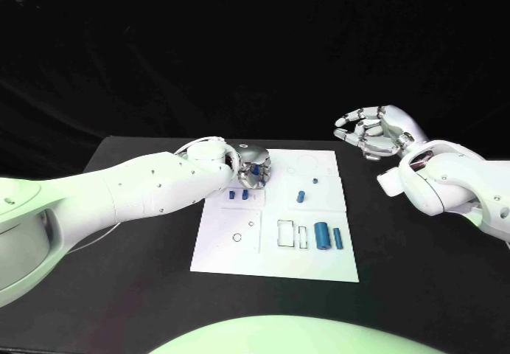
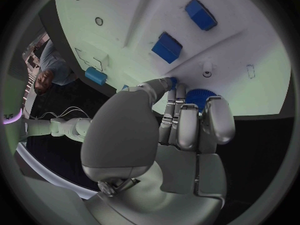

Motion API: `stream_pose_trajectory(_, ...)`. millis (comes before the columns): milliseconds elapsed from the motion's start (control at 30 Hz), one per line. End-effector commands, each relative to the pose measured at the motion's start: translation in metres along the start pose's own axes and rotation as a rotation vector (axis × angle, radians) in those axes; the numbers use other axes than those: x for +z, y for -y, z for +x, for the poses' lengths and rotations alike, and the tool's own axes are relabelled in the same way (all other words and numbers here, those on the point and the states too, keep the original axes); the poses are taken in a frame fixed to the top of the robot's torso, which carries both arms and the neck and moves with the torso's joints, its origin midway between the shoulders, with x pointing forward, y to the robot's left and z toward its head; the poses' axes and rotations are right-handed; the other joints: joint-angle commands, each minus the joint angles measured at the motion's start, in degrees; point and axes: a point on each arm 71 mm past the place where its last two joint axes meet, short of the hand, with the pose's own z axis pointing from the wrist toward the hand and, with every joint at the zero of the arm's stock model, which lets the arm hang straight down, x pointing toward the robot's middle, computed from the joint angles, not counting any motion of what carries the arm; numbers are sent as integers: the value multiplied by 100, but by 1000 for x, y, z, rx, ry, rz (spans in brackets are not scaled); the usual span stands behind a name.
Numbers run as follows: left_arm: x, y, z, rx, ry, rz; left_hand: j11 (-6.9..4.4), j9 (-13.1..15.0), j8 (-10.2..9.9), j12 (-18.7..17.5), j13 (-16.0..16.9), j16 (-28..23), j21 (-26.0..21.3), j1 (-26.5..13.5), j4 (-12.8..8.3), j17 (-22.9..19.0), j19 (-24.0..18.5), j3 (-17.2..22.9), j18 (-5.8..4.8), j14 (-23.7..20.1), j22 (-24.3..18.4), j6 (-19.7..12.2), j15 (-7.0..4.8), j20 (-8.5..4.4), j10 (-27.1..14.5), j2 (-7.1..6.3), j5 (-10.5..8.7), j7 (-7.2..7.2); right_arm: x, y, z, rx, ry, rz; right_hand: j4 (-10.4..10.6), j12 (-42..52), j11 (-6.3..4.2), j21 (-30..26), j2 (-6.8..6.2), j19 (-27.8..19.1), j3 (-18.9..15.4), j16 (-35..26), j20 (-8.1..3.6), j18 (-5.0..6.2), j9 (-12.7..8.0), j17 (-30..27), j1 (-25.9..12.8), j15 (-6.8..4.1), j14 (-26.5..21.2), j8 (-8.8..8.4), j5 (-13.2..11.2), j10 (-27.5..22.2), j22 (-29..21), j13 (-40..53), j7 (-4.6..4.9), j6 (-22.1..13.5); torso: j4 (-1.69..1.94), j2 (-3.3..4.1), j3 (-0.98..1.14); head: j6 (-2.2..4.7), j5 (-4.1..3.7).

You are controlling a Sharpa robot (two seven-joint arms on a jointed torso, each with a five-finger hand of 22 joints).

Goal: Assemble the parts on the task board

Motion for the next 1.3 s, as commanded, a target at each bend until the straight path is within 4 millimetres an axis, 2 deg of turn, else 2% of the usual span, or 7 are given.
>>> stream_pose_trajectory(33, 0, 1, 8, -10, -18, 5, -4, 13, 5, -44, -27, 28, 32, 33, -49, 6, 44, 85, -66, 35, 26, 70, -44, 5, 82, 58, -1, 19, 0, -1, 1, -6, -12, -14, 18, 37, -1, -16, 31, -19, 2, -19, 11, 32, -6, 220, 38, -36, 252, 21, -3, 59, 9, 20, -5, -35, -1, 2, -3, 20, 4)
stream_pose_trajectory(267, 0, 1, 4, -14, 36, 18, 4, 12, -29, -184, -85, 45, 60, 15, -120, 6, 60, 192, -74, 44, 63, 143, -38, 3, 206, 36, 0, 39, -1, -1, 1, -6, -10, -13, 18, 51, -1, -17, 31, -19, 2, -20, 11, 32, -6, 218, 37, -36, 252, 21, -3, 72, 9, 35, -5, -34, 13, 2, -6, 49, 2)
stream_pose_trajectory(567, -6, 2, 0, -38, 102, 45, 10, 9, -67, -301, -126, 61, 108, 1, -195, 8, 95, 266, -87, 59, 128, 188, -36, 2, 307, -4, 0, 53, -1, -1, 0, -7, -8, -11, 20, 64, -2, -15, 30, -17, 0, -18, 10, 31, -6, 222, 36, -37, 253, 23, -4, 90, 11, 47, -6, -32, -2, 3, -6, 79, 22)
stream_pose_trajectory(900, -15, 3, -10, -73, 155, 61, 17, 6, -90, -362, -146, 67, 141, -19, -224, 4, 120, 300, -96, 68, 174, 206, -33, 2, 349, -23, 2, 64, -2, 0, -2, -9, -4, -9, 20, 64, -2, -15, 30, -17, 0, -18, 10, 31, -6, 222, 36, -37, 253, 23, -4, 90, 11, 47, -6, -32, 1, -3, -6, 93, 0)
stream_pose_trajectory(1133, -25, -2, -17, -99, 166, 56, 20, 6, -102, -398, -156, 70, 152, -42, -235, 1, 128, 314, -99, 72, 188, 222, -30, 3, 379, -33, -1, 70, -2, 1, -3, -10, -2, -8, 20, 64, -2, -15, 30, -17, 0, -18, 10, 31, -6, 222, 36, -37, 253, 23, -4, 90, 11, 47, -6, -32, 6, -1, -6, 90, 15)
stream_pose_trajectory(1300, -35, -13, -21, -113, 161, 36, 20, 7, -105, -407, -158, 72, 151, -51, -236, 3, 127, 316, -98, 74, 186, 227, -30, 4, 387, -36, -3, 70, -2, 2, -4, -11, -1, -5, 20, 64, -2, -15, 30, -17, 0, -18, 10, 31, -6, 222, 36, -37, 253, 23, -4, 90, 11, 47, -6, -32, 10, -11, -1, 90, 17)
